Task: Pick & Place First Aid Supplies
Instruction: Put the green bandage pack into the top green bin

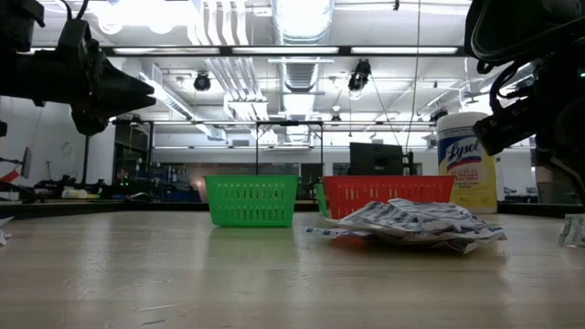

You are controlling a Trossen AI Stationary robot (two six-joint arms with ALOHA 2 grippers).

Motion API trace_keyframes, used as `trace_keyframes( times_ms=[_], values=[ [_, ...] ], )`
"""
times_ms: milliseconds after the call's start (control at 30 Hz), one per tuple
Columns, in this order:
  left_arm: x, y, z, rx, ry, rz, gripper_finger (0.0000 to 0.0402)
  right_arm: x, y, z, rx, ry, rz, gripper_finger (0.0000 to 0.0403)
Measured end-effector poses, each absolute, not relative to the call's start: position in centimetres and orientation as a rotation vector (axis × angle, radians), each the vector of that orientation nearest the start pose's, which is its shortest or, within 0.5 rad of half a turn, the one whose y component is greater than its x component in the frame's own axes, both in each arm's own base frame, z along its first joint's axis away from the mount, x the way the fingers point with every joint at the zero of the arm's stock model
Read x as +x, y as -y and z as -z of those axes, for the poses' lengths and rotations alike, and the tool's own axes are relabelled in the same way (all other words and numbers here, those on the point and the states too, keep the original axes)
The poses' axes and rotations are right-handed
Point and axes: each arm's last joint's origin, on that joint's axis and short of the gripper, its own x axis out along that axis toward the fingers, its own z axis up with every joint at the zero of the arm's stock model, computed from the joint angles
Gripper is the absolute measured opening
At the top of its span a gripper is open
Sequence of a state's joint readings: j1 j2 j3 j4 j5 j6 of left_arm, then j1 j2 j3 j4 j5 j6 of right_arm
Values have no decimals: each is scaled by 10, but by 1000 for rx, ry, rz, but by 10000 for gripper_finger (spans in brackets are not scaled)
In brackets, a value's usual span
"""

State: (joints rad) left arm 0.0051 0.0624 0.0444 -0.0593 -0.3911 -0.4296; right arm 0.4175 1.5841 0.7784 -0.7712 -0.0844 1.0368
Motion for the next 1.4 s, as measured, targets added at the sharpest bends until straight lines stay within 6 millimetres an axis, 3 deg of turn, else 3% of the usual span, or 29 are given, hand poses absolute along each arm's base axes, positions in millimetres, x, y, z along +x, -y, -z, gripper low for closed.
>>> trace_keyframes(
  times_ms=[567,1400],
  values=[
    [97,-12,-168,-488,27,-406,108,202,-92,-158,531,-1564,434,52],
    [97,-12,-170,-484,42,-404,108,211,-78,-149,456,-1594,364,52]
  ],
)
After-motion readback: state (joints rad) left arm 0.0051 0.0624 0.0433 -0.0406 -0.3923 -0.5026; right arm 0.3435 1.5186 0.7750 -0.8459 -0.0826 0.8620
